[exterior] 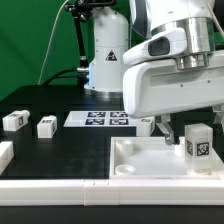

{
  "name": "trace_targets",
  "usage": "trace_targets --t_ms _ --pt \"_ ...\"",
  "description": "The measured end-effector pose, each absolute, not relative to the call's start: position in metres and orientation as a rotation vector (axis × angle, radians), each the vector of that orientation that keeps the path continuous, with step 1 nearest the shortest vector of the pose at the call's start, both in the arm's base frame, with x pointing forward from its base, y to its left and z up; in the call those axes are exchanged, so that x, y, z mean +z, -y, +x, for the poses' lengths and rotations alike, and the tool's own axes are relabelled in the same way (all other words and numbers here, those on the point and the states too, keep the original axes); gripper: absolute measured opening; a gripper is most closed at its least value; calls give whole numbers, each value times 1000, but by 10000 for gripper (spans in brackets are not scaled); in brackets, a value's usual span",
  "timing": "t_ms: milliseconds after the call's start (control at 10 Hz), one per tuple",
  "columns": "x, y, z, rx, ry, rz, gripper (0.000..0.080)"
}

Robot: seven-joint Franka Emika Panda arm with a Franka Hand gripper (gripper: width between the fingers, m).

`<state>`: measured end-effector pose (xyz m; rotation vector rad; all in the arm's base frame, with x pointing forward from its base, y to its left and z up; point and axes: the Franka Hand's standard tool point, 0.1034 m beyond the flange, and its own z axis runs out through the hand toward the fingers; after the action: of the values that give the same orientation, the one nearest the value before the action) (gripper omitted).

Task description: Assemble one leg

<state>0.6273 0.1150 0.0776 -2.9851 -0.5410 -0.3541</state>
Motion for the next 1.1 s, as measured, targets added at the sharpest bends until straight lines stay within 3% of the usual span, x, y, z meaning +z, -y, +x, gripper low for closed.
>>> trace_targets --t_ms 300,500,600,700,900,1100 --pt "81 -119 627 -12 545 -2981 649" --pt "80 -117 633 -31 541 -2981 649" --pt "80 -117 633 -31 542 -2980 521" --pt "80 -117 632 -31 542 -2980 521" --pt "80 -117 633 -31 541 -2981 291" --pt "80 -117 633 -28 490 -2989 291"
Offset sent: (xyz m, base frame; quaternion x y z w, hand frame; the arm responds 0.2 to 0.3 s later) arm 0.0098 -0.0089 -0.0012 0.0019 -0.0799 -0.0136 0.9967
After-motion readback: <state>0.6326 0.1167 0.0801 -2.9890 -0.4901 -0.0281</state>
